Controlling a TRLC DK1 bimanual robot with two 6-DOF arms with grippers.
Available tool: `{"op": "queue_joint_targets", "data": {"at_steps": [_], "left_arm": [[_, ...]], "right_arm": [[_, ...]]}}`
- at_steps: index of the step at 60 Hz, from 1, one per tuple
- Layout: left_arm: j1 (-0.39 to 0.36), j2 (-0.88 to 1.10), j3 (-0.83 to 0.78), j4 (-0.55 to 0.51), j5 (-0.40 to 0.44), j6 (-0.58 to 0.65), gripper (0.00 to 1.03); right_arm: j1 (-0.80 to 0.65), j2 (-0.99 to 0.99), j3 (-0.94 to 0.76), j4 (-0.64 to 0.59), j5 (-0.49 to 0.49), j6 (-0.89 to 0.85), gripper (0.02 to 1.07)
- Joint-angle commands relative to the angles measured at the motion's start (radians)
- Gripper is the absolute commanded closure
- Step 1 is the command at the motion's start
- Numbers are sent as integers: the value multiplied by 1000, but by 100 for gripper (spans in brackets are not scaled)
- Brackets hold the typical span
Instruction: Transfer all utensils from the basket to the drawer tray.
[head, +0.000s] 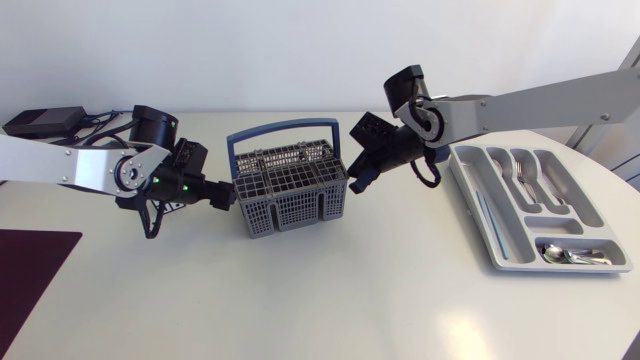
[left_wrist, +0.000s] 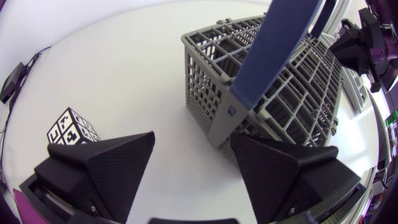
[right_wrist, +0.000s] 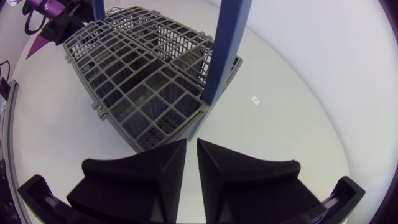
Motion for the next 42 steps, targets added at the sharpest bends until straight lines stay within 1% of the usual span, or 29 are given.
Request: {"op": "queue_joint_targets", "data": {"at_steps": [1, 4, 14, 25, 35, 42], "left_arm": [[-26, 29, 41, 25, 1, 3, 19], [-40, 36, 44, 36, 1, 3, 19], [-71, 48, 56, 46, 1, 2, 19], [-112, 48, 60, 46, 2, 0, 19], [-160, 31, 47, 45, 2, 2, 19], [-171, 19, 36, 43, 2, 3, 19]], "right_arm": [[11, 18, 12, -22, -57, 26, 96], [12, 2, -4, -20, -83, 20, 97], [28, -70, -74, -23, -110, 5, 97], [58, -194, -196, -25, -106, 5, 97], [51, -282, -303, -31, -92, 5, 97], [35, -331, -366, -29, -80, 0, 97]]}}
